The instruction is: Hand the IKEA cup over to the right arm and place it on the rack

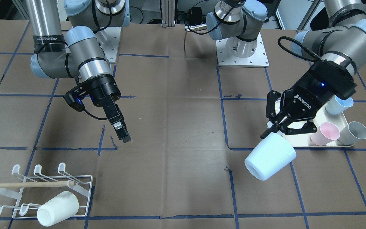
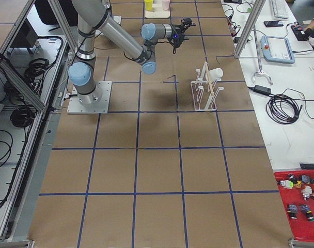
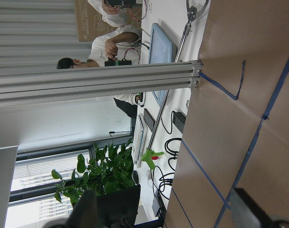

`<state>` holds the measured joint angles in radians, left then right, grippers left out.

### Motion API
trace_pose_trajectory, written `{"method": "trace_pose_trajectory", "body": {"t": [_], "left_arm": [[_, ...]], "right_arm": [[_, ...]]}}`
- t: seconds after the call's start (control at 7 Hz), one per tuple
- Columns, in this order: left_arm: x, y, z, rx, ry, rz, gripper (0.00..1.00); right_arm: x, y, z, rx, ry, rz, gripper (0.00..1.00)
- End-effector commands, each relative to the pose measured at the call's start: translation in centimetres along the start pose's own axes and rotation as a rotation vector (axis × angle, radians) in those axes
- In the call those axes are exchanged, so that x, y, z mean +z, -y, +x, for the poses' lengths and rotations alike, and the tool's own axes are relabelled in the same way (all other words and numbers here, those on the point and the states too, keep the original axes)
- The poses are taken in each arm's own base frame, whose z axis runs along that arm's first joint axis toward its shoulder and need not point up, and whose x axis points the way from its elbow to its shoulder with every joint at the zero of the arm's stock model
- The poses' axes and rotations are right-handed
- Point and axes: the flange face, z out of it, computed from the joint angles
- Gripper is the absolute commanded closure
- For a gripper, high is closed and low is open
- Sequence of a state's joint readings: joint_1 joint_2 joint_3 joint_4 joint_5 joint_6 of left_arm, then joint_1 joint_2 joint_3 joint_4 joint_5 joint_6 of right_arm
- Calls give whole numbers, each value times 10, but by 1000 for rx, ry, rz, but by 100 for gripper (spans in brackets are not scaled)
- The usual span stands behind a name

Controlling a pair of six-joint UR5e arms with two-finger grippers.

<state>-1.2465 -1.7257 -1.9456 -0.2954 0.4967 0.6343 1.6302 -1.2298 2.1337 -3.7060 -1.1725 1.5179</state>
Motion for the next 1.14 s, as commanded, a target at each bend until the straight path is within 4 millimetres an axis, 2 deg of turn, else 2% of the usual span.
{"method": "trace_pose_trajectory", "body": {"t": [0.0,0.14,0.43,0.71,1.0], "left_arm": [[16,-29,30,96,-26,50,100],[27,-49,28,126,-48,82,100],[49,-70,31,137,-95,113,100],[74,-67,61,148,-155,105,100],[93,-79,74,135,-198,92,100]], "right_arm": [[1,0,1,3,-5,3,0],[1,1,0,0,-3,4,0],[0,-1,0,2,-4,2,0],[5,-9,7,3,-16,-27,0],[13,-22,-4,-16,6,-58,0]]}}
